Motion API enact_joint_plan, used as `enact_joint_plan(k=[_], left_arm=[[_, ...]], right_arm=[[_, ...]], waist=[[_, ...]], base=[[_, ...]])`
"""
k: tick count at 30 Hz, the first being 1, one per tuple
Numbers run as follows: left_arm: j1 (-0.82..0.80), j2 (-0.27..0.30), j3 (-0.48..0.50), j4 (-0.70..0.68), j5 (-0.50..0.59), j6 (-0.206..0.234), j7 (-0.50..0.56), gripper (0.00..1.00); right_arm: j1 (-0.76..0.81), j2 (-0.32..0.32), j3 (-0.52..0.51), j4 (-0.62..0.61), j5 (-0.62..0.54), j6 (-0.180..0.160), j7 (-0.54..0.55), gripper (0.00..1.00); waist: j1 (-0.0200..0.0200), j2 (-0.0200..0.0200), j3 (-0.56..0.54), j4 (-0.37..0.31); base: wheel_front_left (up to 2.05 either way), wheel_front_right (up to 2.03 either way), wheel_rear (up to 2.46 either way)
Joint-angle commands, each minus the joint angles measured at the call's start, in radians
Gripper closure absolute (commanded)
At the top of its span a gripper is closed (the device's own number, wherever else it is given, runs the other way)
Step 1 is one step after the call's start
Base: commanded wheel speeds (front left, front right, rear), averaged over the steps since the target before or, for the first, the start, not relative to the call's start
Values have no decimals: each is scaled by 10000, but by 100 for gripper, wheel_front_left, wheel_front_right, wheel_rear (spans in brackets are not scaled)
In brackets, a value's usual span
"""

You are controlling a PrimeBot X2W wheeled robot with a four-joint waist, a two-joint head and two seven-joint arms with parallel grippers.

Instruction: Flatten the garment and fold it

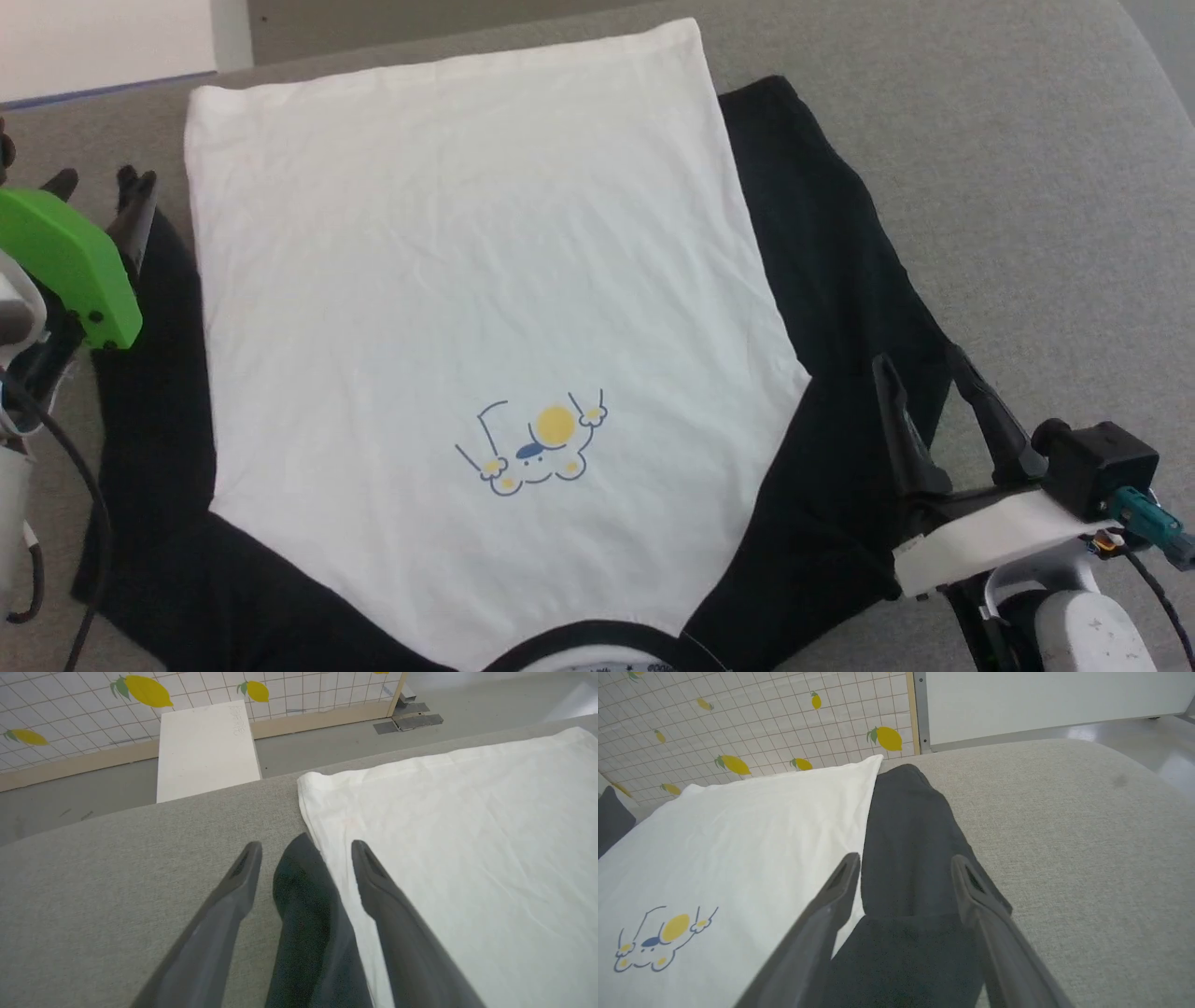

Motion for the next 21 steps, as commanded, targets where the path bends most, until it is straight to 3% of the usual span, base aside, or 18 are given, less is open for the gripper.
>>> enact_joint_plan(k=[1,7,11,12,13,21], left_arm=[[-257,28,-1,109,-131,3,226,0],[-499,-46,189,555,-613,602,1367,0],[-371,253,68,765,-136,1678,2307,0],[-340,309,30,737,-6,1916,2466,66],[-314,346,-6,668,102,2085,2551,100],[162,319,249,-2,191,2551,1870,100]], right_arm=[[-213,17,65,94,89,-15,-100,0],[-436,18,183,362,71,-15,-207,0],[-514,18,195,430,60,-15,-191,0],[-524,18,198,445,57,-15,-183,0],[-527,18,207,462,54,-15,-173,0],[-329,18,144,557,-50,-15,-35,0]], waist=[[-1,-1,546,-507],[-1,-1,647,-600],[-1,-1,653,-588],[-1,-1,630,-569],[-1,-1,590,-543],[-1,-1,-267,-152]], base=[[0,0,0],[0,0,0],[0,0,0],[0,0,0],[0,0,0],[0,0,0]])
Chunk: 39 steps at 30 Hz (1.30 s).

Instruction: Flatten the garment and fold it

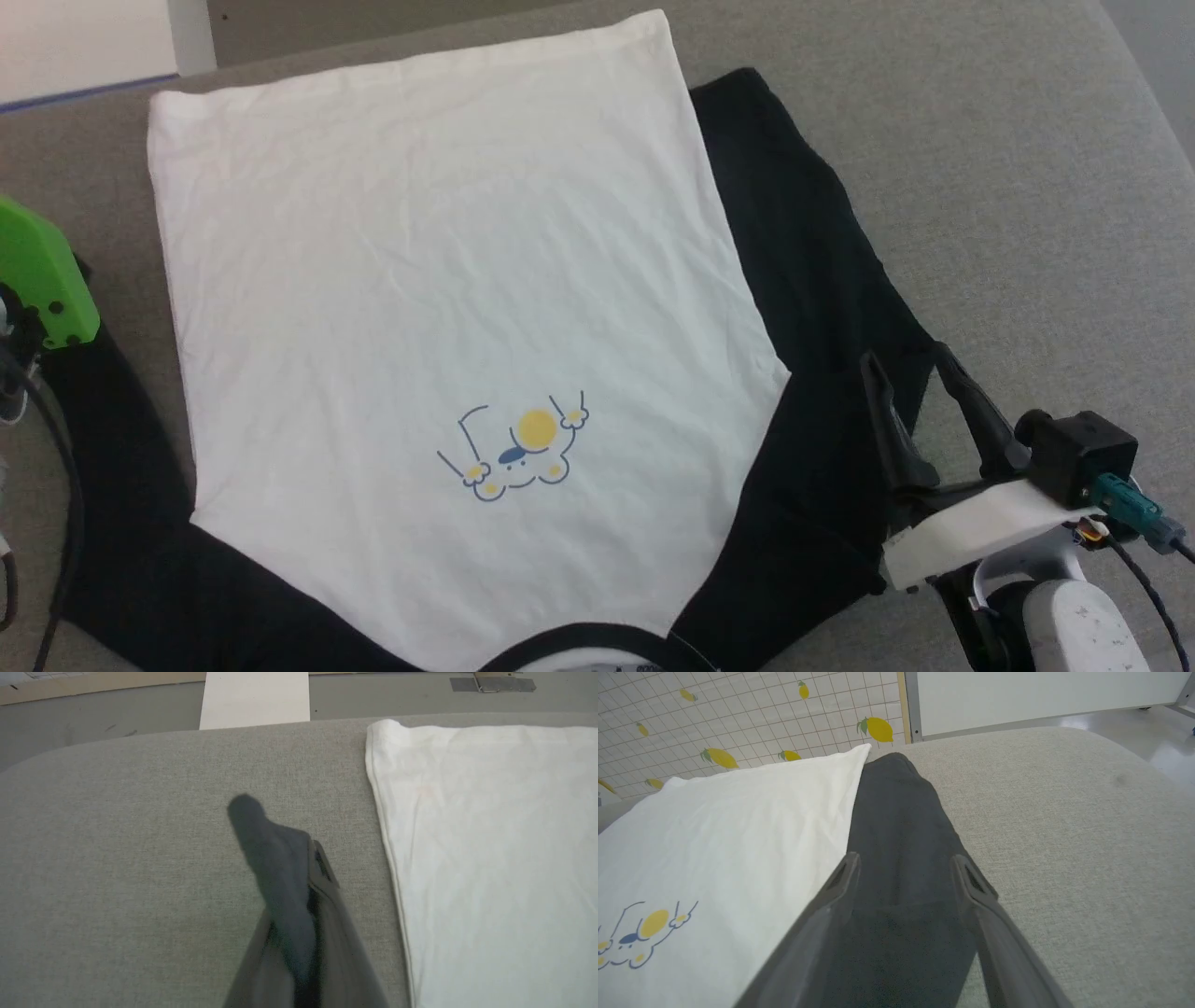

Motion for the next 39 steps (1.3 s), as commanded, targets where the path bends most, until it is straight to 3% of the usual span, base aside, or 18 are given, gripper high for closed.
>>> enact_joint_plan(k=[1,8,13,16,19,23,28,33,39], left_arm=[[294,91,151,-167,60,138,-277,100],[1654,457,973,-1757,-19,623,-1161,100],[2806,827,1522,-3928,204,1252,-1268,100],[3279,695,1538,-5330,240,1464,-1327,100],[3443,347,1055,-6447,214,1385,-1373,100],[3183,-474,-355,-7277,103,835,-1475,100],[2361,-2243,-2804,-6811,371,180,-1670,100],[1747,-4121,-4904,-4855,661,-396,-1889,100],[1443,-5378,-6687,-1399,1054,-1248,-2099,100]], right_arm=[[84,18,-39,-5,-91,-15,37,0],[597,18,-312,-252,-275,-15,362,0],[963,18,-449,-528,-316,-15,606,0],[1136,18,-468,-687,-336,-15,753,0],[1246,18,-461,-791,-366,-15,884,0],[1302,18,-412,-910,-388,-15,1032,0],[1306,18,-313,-1019,-439,-15,1218,0],[1369,18,-221,-1100,-450,-15,1338,0],[1346,18,53,-991,-375,-15,1428,0]], waist=[[-1,0,-551,283],[-1,0,-1497,803],[-1,0,-1988,1209],[-1,0,-2175,1431],[-1,0,-2329,1619],[-1,0,-2479,1810],[-1,0,-2616,1880],[-1,0,-2661,1723],[-1,0,-2649,1193]], base=[[0,0,0],[0,0,0],[0,0,0],[0,0,0],[0,0,0],[0,0,0],[0,0,0],[0,0,0],[0,0,0]])
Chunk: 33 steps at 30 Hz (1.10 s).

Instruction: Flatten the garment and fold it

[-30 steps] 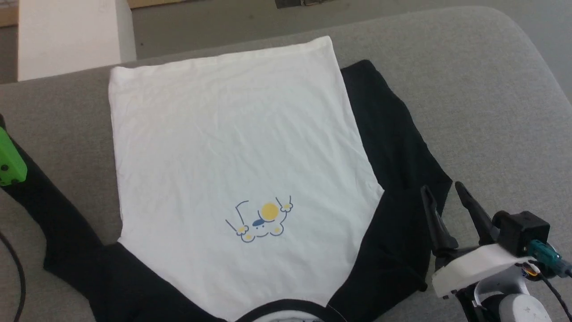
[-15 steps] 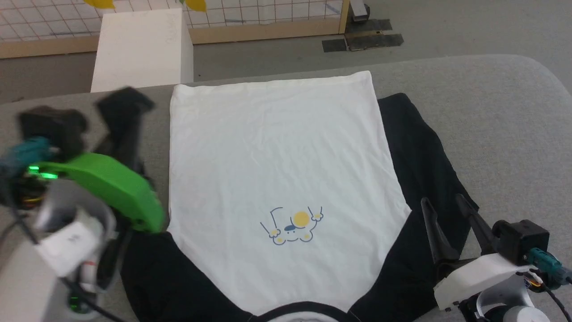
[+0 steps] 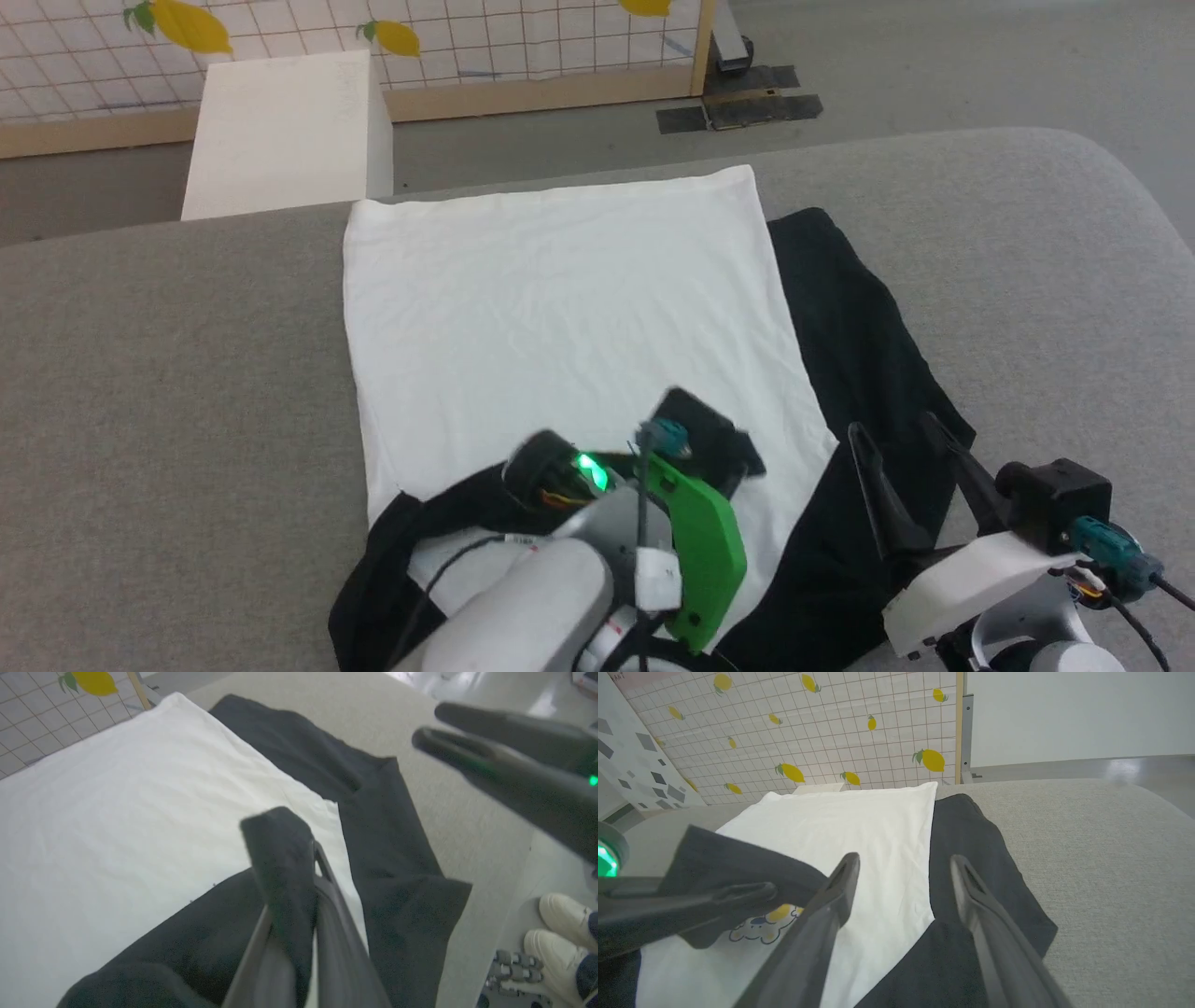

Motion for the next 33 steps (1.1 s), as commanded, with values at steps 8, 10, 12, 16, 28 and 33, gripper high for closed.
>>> enact_joint_plan(k=[8,10,12,16,28,33], left_arm=[[212,-483,-1197,3015,-266,-1091,22,36],[313,-536,-1198,3198,-580,-1230,92,0],[400,-576,-932,3110,-941,-1232,-149,0],[593,-599,-52,2356,-1681,-1204,-1214,0],[1796,1515,3423,-299,-1177,800,-5563,0],[2239,2043,4676,-609,-634,1549,-6550,0]], right_arm=[[145,14,170,183,62,-15,1,0],[183,14,142,198,47,-15,10,0],[212,14,89,202,38,-15,23,0],[230,14,-102,168,-7,-15,79,0],[-1731,-476,-1630,888,-116,-15,394,0],[-3638,-882,-2242,2277,127,-15,844,0]], waist=[[1,-1,85,-617],[1,-1,78,-597],[1,-1,62,-521],[1,-1,18,-211],[1,-1,485,822],[1,-1,1310,1310]], base=[[0,0,0],[0,0,0],[0,0,0],[0,0,0],[0,0,0],[0,0,0]])
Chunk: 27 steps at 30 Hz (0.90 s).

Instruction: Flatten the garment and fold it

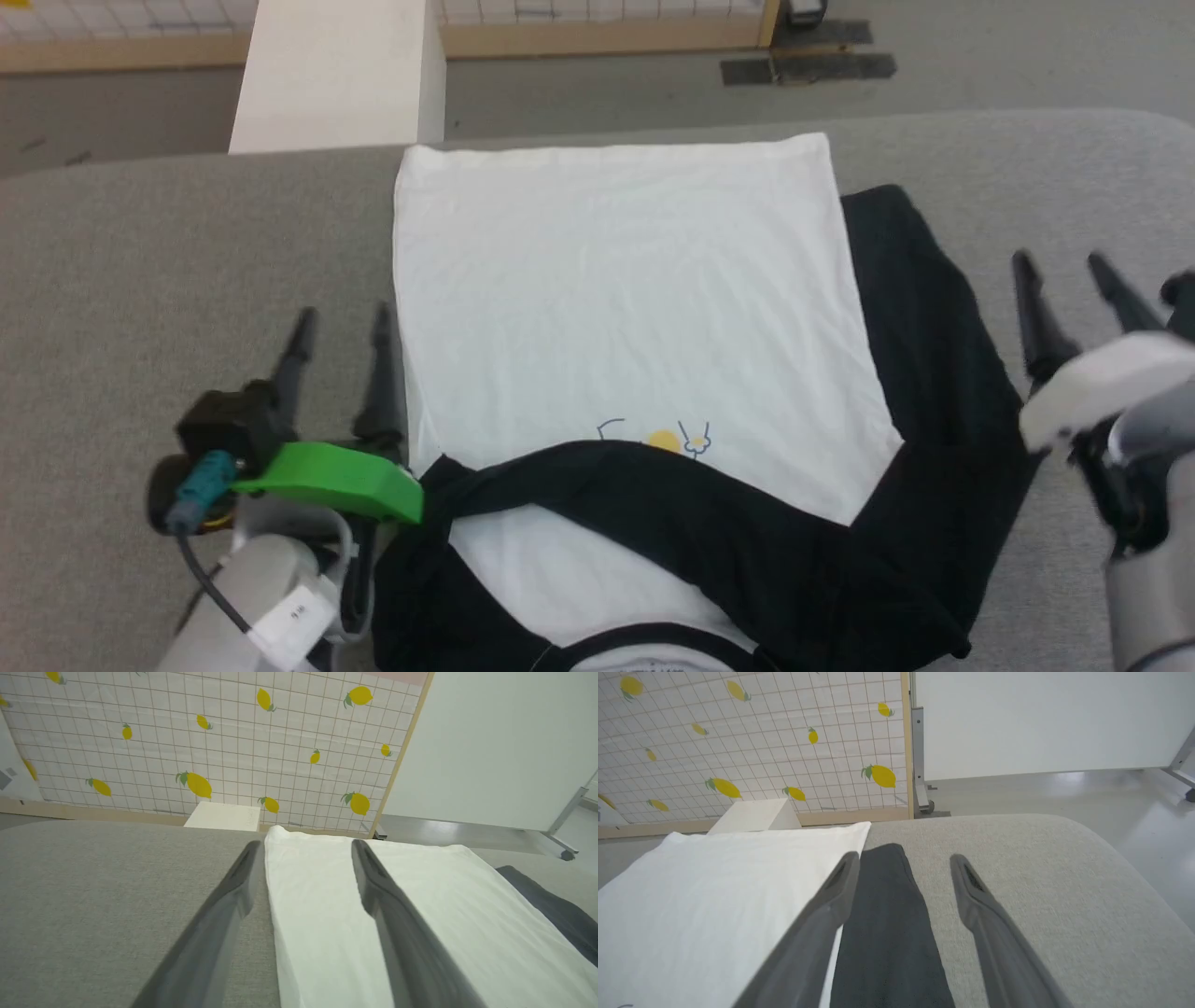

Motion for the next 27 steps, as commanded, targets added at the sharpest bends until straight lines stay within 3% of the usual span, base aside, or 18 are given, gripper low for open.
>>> enact_joint_plan(k=[1,7,16,23,24,25,26,27], left_arm=[[105,49,309,-97,252,106,-115,0],[124,-655,1926,-916,1296,-102,-156,0],[-84,-1929,3358,-1079,2422,-1351,-159,0],[-138,-2402,4062,-954,2931,-1987,-159,0],[-109,-2447,4151,-915,2991,-2064,-159,0],[-75,-2479,4224,-880,3037,-2117,-159,0],[-25,-2514,4304,-827,3078,-2184,-159,0],[21,-2540,4366,-779,3105,-2233,-160,0]], right_arm=[[-643,-119,-128,415,58,-15,113,0],[-2982,-784,-339,2535,-136,-15,850,0],[-5214,-1299,-484,4731,-228,-15,2499,0],[-5749,-1462,-514,5534,-651,-15,4121,0],[-5740,-1481,-473,5601,-687,-15,4436,56],[-5717,-1490,-483,5625,-682,-15,4644,67],[-5660,-1508,-540,5617,-687,-15,4845,100],[-5574,-1537,-555,5583,-712,-15,4976,100]], waist=[[0,0,822,584],[0,0,2053,1177],[0,0,3349,1736],[0,0,3534,1783],[0,0,3475,1759],[0,0,3411,1728],[0,0,3322,1691],[0,0,3232,1658]], base=[[0,0,0],[0,0,0],[0,0,0],[0,0,0],[0,0,0],[0,0,0],[0,0,0],[0,0,0]])
